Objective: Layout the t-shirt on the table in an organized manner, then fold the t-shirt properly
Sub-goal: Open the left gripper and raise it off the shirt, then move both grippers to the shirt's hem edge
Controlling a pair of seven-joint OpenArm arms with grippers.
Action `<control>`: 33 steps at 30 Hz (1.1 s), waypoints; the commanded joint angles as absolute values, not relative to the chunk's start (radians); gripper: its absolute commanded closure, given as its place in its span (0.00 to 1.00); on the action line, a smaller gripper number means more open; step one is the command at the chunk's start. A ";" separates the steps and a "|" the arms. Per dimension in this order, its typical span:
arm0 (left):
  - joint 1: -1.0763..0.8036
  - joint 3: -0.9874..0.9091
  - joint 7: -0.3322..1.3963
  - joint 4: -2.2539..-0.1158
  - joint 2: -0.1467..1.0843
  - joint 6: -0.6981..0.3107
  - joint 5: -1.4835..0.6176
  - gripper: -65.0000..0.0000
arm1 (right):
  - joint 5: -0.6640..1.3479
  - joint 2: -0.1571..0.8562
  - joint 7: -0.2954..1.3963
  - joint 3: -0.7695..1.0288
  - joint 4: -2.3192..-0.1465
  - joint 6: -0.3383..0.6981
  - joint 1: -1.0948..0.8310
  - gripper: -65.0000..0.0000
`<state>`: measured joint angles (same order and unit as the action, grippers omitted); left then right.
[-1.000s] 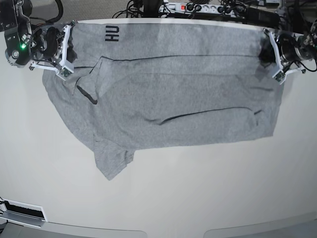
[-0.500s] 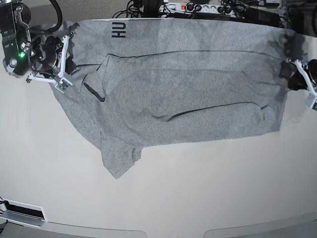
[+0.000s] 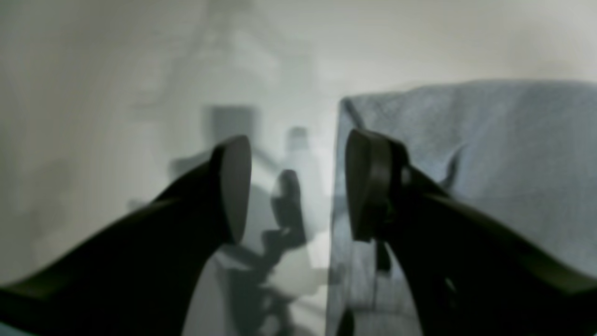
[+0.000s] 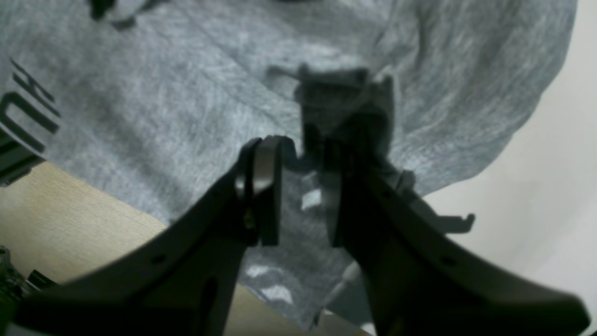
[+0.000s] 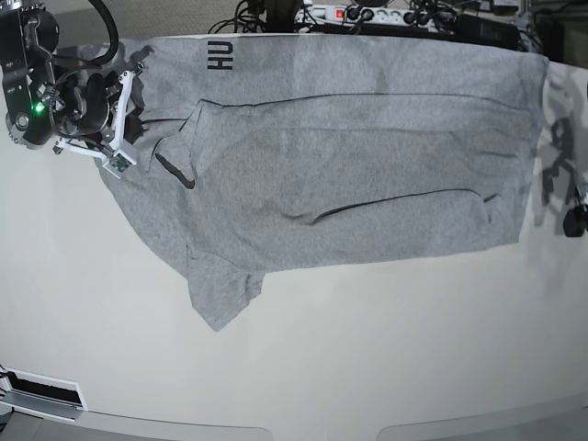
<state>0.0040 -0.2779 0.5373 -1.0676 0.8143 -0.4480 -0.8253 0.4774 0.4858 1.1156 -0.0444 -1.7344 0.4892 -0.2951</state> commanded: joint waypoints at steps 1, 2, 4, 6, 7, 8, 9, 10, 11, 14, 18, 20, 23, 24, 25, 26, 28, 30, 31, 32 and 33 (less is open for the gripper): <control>0.049 -0.288 0.516 -1.027 0.841 -0.487 -0.861 0.49 | 0.501 0.499 1.112 -0.038 -1.751 0.489 -0.289 0.72; 0.082 -0.288 0.516 -0.970 0.838 -0.522 -0.881 0.49 | 0.508 0.499 1.112 -0.038 -1.751 0.489 -0.289 0.72; 0.146 -0.288 0.516 -0.865 0.830 -0.577 -0.893 0.49 | 0.524 0.499 1.112 -0.038 -1.751 0.490 -0.288 0.72; 0.205 -0.288 0.516 -0.768 0.817 -0.602 -0.892 0.49 | 0.524 0.499 1.111 -0.038 -1.751 0.490 -0.288 0.72; 0.230 -0.288 0.514 -0.724 0.809 -0.604 -0.891 0.49 | 0.524 0.499 1.111 -0.038 -1.751 0.490 -0.288 0.72; 0.252 -0.288 0.508 -0.682 0.798 -0.604 -0.886 0.49 | 0.524 0.499 1.111 -0.038 -1.751 0.490 -0.288 0.72; 0.270 -0.288 0.492 -0.641 0.787 -0.604 -0.870 0.49 | 0.524 0.499 1.111 -0.038 -1.751 0.490 -0.288 0.72; 0.286 -0.288 0.468 -0.603 0.774 -0.604 -0.844 0.49 | 0.525 0.499 1.111 -0.038 -1.751 0.490 -0.288 0.72; 0.299 -0.288 0.443 -0.569 0.760 -0.604 -0.813 0.49 | 0.524 0.499 1.111 -0.038 -1.751 0.490 -0.288 0.72; 0.319 -0.288 0.395 -0.493 0.709 -0.608 -0.748 0.49 | 0.524 0.499 1.112 -0.038 -1.751 0.490 -0.289 0.72; 0.322 -0.255 0.339 -0.473 0.636 -0.556 -0.677 0.49 | 0.524 0.499 1.112 -0.038 -1.751 0.490 -0.288 0.72; 0.323 -0.225 0.303 -0.473 0.609 -0.516 -0.639 0.49 | 0.524 0.499 1.112 -0.038 -1.751 0.490 -0.289 0.72; 0.330 -0.179 0.276 -0.473 0.575 -0.492 -0.600 0.49 | 0.524 0.499 1.111 -0.038 -1.751 0.490 -0.288 0.72; 0.336 -0.165 0.270 -0.473 0.564 -0.494 -0.599 0.49 | 0.524 0.499 1.109 -0.038 -1.751 0.490 -0.288 0.72; 0.343 -0.151 0.269 -0.473 0.553 -0.494 -0.599 0.49 | 0.524 0.499 1.103 -0.038 -1.751 0.490 -0.288 0.72; 0.352 -0.137 0.270 -0.473 0.542 -0.494 -0.599 0.49 | 0.524 0.499 1.097 -0.038 -1.751 0.490 -0.288 0.72; 0.372 -0.104 0.270 -0.473 0.520 -0.500 -0.598 0.49 | 0.524 0.499 1.093 -0.038 -1.751 0.490 -0.288 0.72; 0.393 -0.072 0.270 -0.473 0.501 -0.500 -0.587 0.49 | 0.524 0.499 1.093 -0.038 -1.751 0.490 -0.288 0.72; 0.401 -0.058 0.271 -0.473 0.495 -0.501 -0.576 0.49 | 0.524 0.499 1.093 -0.038 -1.751 0.490 -0.288 0.72; 0.411 -0.044 0.281 -0.473 0.488 -0.501 -0.577 0.49 | 0.524 0.499 1.093 -0.038 -1.751 0.490 -0.288 0.72; 0.417 -0.031 0.297 -0.473 0.482 -0.501 -0.582 0.50 | 0.524 0.499 1.092 -0.038 -1.751 0.490 -0.288 0.72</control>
